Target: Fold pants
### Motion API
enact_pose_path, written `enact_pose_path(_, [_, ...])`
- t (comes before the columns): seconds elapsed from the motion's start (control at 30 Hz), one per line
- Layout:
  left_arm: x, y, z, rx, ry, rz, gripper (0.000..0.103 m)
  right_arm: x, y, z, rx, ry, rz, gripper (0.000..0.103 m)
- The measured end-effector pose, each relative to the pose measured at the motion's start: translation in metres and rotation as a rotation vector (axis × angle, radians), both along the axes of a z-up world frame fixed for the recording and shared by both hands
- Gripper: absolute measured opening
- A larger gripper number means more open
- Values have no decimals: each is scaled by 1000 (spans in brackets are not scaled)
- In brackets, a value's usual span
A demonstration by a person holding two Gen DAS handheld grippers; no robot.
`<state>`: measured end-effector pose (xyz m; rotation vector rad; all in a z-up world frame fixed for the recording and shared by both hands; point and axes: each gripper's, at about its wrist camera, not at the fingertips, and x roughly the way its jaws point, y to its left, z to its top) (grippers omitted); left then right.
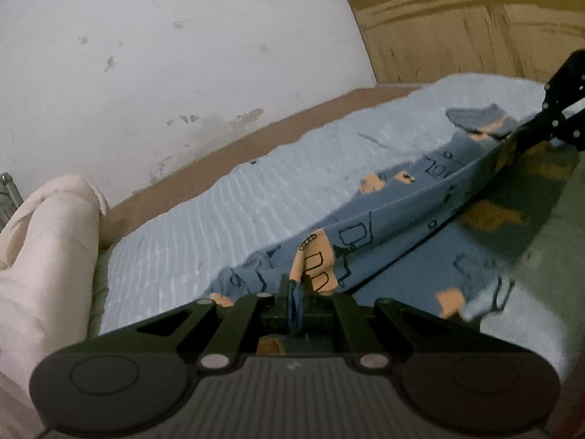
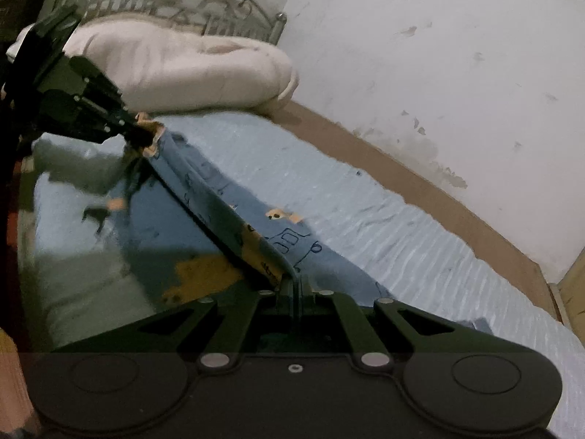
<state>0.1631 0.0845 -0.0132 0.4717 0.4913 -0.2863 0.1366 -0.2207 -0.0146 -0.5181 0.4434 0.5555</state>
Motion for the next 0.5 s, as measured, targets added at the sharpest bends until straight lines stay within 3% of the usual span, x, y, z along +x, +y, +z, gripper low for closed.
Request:
enact_pose_path(0.23, [-5,0,-2,52,-9,1,2,-17,0,-9,-11,-30,-6,0])
enact_pose_path(0.5, [-15,17,-13,31,51,-8,1,-34,4,-29,-71,-18,45,0])
